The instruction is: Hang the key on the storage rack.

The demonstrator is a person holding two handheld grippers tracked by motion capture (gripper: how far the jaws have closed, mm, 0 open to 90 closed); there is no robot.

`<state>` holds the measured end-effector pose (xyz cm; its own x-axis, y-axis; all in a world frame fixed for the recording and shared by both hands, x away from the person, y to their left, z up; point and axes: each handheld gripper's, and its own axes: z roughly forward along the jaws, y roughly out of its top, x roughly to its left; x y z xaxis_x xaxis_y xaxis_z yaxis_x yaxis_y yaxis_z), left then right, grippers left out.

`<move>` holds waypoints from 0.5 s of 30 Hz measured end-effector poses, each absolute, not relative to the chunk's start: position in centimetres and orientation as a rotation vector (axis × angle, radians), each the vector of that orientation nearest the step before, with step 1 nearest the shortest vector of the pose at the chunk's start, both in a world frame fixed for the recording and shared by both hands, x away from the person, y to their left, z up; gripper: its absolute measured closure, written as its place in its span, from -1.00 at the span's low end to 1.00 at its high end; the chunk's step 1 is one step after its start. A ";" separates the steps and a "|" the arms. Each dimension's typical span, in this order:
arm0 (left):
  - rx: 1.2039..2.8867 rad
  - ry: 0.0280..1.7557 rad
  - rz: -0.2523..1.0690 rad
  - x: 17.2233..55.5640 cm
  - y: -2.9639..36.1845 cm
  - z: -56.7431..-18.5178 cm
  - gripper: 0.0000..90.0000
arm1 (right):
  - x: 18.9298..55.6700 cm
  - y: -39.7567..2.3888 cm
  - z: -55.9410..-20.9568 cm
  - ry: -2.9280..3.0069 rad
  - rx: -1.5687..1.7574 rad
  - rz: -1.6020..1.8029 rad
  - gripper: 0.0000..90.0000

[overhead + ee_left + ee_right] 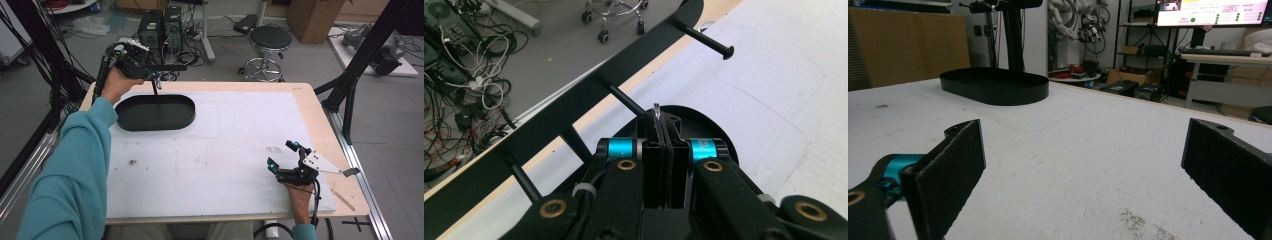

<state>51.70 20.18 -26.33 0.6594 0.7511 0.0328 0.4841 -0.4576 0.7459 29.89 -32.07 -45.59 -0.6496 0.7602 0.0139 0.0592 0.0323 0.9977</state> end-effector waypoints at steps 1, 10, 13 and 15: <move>2.147 0.951 0.474 51.7 20.2 -26.3 0.97 | 29.9 -32.1 -45.6 1.771 0.831 1.669 -0.93; 2.128 0.972 0.483 52.2 20.3 -26.4 0.97 | 29.9 -32.1 -45.6 1.771 0.830 1.668 -0.93; 2.124 0.980 0.497 52.4 20.2 -26.4 0.97 | 29.9 -32.1 -45.6 1.771 0.828 1.668 -0.93; 2.114 0.984 0.501 52.5 20.2 -26.4 0.96 | 29.9 -32.1 -45.6 1.770 0.828 1.668 -0.93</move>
<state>52.50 20.19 -26.43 0.6294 0.7761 0.0386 0.4875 -0.4331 0.7581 29.90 -32.06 -45.59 -0.6496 0.7602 0.0117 0.0567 0.0331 0.9978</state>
